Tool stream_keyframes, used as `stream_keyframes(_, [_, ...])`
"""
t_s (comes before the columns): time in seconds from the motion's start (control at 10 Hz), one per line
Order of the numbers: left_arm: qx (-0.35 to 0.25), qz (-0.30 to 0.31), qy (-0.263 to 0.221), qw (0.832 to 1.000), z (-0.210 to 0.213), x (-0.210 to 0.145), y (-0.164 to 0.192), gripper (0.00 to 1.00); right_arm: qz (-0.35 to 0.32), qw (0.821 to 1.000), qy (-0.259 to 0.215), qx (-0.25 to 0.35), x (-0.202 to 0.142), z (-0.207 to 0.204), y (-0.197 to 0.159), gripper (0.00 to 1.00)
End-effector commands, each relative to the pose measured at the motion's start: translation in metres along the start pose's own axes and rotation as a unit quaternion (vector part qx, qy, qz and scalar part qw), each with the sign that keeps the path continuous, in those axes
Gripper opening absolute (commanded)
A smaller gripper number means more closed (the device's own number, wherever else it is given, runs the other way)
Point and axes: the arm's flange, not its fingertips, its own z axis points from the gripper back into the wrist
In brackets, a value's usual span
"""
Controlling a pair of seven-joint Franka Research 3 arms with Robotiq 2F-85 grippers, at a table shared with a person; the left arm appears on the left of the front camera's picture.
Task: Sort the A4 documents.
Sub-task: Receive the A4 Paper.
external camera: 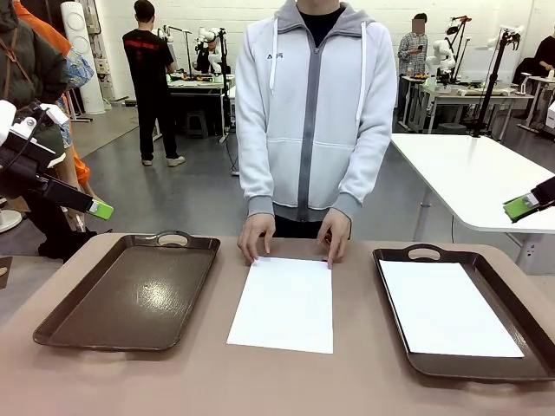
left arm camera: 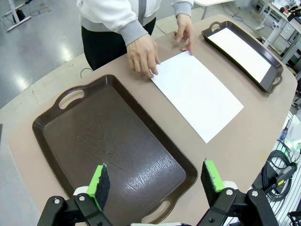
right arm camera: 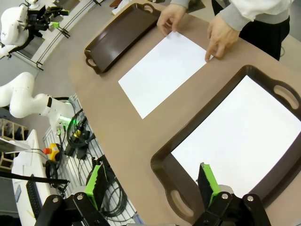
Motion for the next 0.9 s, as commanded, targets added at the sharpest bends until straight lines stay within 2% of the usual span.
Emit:
stream_keyframes(0.0, [-0.006,-0.003,-0.002,1.0,-0.0009,-0.0013,0.0026,1.0,0.002,1.0,0.001,0.004,0.0005,-0.0017,0.0001,1.0])
stream_keyframes(0.8, [-0.006,-0.003,-0.002,1.0,-0.0009,-0.0013,0.0026,1.0,0.002,1.0,0.001,0.004,0.0005,-0.0017,0.0001,1.0])
